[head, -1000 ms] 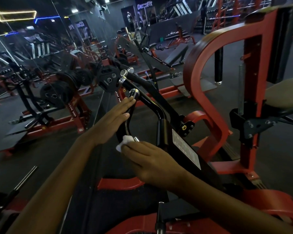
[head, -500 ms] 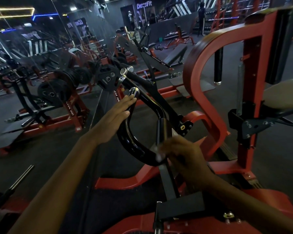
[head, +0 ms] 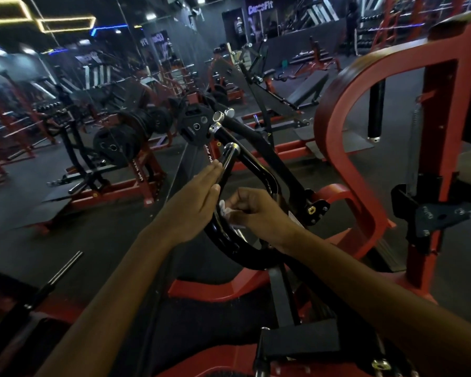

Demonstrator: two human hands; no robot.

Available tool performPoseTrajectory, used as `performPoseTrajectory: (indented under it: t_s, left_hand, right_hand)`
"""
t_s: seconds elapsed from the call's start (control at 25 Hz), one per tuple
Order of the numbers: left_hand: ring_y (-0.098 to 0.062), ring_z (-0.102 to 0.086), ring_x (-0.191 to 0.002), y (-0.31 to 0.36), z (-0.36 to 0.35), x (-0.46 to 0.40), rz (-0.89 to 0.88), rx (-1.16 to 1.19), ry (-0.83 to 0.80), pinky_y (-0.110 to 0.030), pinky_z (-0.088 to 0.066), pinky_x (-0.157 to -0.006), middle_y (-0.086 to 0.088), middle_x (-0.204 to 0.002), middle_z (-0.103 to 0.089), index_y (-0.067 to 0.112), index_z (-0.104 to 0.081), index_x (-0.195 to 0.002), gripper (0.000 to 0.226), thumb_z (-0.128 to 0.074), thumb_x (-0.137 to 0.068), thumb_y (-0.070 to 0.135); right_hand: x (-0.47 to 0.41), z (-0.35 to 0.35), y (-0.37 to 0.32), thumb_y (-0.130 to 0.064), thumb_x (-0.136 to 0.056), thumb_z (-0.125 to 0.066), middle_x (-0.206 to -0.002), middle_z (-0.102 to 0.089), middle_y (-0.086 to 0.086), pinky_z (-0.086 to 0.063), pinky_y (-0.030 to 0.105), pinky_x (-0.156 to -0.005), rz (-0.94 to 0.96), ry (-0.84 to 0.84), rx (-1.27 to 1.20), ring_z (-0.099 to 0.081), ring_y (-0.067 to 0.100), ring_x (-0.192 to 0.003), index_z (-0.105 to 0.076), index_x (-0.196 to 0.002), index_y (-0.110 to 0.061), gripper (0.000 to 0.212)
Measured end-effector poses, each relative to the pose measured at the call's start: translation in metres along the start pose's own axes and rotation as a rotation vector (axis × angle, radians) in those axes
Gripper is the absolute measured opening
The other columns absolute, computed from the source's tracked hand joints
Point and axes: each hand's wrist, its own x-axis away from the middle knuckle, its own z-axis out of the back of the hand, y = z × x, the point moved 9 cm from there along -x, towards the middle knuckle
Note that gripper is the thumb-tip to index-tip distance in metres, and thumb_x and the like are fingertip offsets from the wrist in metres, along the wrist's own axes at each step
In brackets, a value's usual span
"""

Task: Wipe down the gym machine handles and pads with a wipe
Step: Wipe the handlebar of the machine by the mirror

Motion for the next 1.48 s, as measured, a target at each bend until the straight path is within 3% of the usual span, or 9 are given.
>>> performPoseTrajectory:
  t_s: [0.24, 0.4, 0.52, 0.64, 0.68, 0.84, 1.08, 1.2, 1.48]
  left_hand:
    - [0.002, -0.014, -0.141, 0.007, 0.000, 0.012, 0.100, -0.105, 0.097, -0.008, -0.010, -0.111, 0.007, -0.156, -0.018, 0.016, -0.019, -0.150, 0.051, -0.030, -0.102, 0.027]
    - [-0.002, -0.021, -0.141, 0.018, 0.001, 0.023, 0.233, -0.129, 0.254, -0.014, -0.014, -0.115, 0.002, -0.153, -0.027, 0.010, -0.027, -0.147, 0.054, -0.030, -0.096, 0.027]
    - [-0.003, -0.013, -0.144, 0.029, -0.008, 0.036, 0.379, -0.200, 0.296, -0.022, -0.012, -0.119, 0.004, -0.157, -0.019, 0.014, -0.020, -0.150, 0.056, -0.029, -0.097, 0.029]
    - [-0.004, -0.005, -0.145, 0.042, -0.016, 0.049, 0.453, -0.241, 0.345, -0.014, -0.005, -0.116, 0.004, -0.158, -0.011, 0.013, -0.014, -0.150, 0.055, -0.029, -0.098, 0.022]
    - [-0.004, -0.004, -0.145, 0.046, -0.017, 0.052, 0.476, -0.235, 0.371, -0.013, -0.004, -0.115, 0.004, -0.158, -0.010, 0.012, -0.013, -0.150, 0.055, -0.029, -0.099, 0.020]
    - [-0.001, 0.003, -0.145, 0.050, -0.021, 0.057, 0.544, -0.204, 0.404, -0.014, -0.002, -0.116, 0.008, -0.159, -0.003, 0.016, -0.009, -0.151, 0.054, -0.027, -0.100, 0.024]
    - [0.002, 0.006, -0.144, 0.053, -0.030, 0.050, 0.573, -0.271, 0.505, -0.009, 0.002, -0.113, 0.011, -0.158, -0.002, 0.017, -0.008, -0.151, 0.056, -0.027, -0.099, 0.028]
    - [0.005, 0.007, -0.142, 0.054, -0.030, 0.049, 0.597, -0.340, 0.557, -0.006, 0.003, -0.111, 0.013, -0.156, -0.003, 0.017, -0.010, -0.150, 0.057, -0.025, -0.099, 0.033]
    - [0.002, 0.008, -0.143, 0.054, -0.030, 0.052, 0.649, -0.387, 0.501, -0.015, 0.001, -0.114, 0.013, -0.157, 0.002, 0.021, -0.004, -0.151, 0.057, -0.024, -0.099, 0.034]
  right_hand:
    - [0.005, 0.001, 0.012, 0.007, -0.085, -0.057, -0.070, -0.063, -0.008, -0.042, 0.009, -0.062, 0.265, -0.307, 0.189, -0.059, -0.004, -0.063, -0.067, -0.081, 0.000, 0.013]
    - [0.017, -0.004, 0.039, 0.015, -0.068, -0.051, -0.086, -0.069, 0.018, -0.041, 0.020, -0.073, 0.568, -0.573, 0.561, -0.063, 0.029, -0.081, -0.068, -0.083, 0.005, 0.025]
    - [0.015, -0.011, 0.046, 0.012, -0.070, -0.055, -0.089, -0.068, 0.019, -0.048, 0.032, -0.076, 0.642, -0.776, 0.660, -0.061, 0.032, -0.085, -0.068, -0.084, 0.003, 0.021]
    - [-0.029, 0.011, 0.019, -0.006, -0.082, -0.065, -0.068, -0.067, 0.003, -0.041, 0.009, -0.058, 0.448, -0.461, 0.426, -0.059, 0.008, -0.064, -0.070, -0.073, -0.011, 0.011]
    - [-0.039, 0.018, 0.008, -0.012, -0.085, -0.066, -0.055, -0.056, -0.005, -0.035, 0.009, -0.051, 0.388, -0.361, 0.333, -0.050, 0.005, -0.052, -0.063, -0.062, -0.016, 0.023]
    - [-0.014, -0.008, 0.006, -0.002, -0.085, -0.058, -0.055, -0.050, -0.005, -0.033, 0.007, -0.046, 0.256, -0.522, 0.203, -0.046, -0.003, -0.045, -0.062, -0.063, -0.003, 0.023]
    - [0.023, 0.031, 0.012, 0.003, -0.078, -0.064, -0.075, -0.070, 0.008, -0.031, -0.003, -0.069, 0.765, -0.508, 0.303, -0.046, 0.010, -0.075, -0.073, -0.081, 0.000, 0.010]
    - [0.034, 0.033, 0.025, 0.002, -0.070, -0.068, -0.091, -0.073, -0.001, -0.034, 0.011, -0.071, 1.015, -0.524, 0.518, -0.038, 0.010, -0.084, -0.075, -0.094, -0.012, 0.029]
    - [0.040, 0.026, 0.032, -0.028, -0.061, -0.082, -0.080, -0.070, -0.010, -0.043, 0.025, -0.070, 1.431, -0.508, 0.974, -0.038, 0.017, -0.094, -0.075, -0.080, -0.023, 0.021]
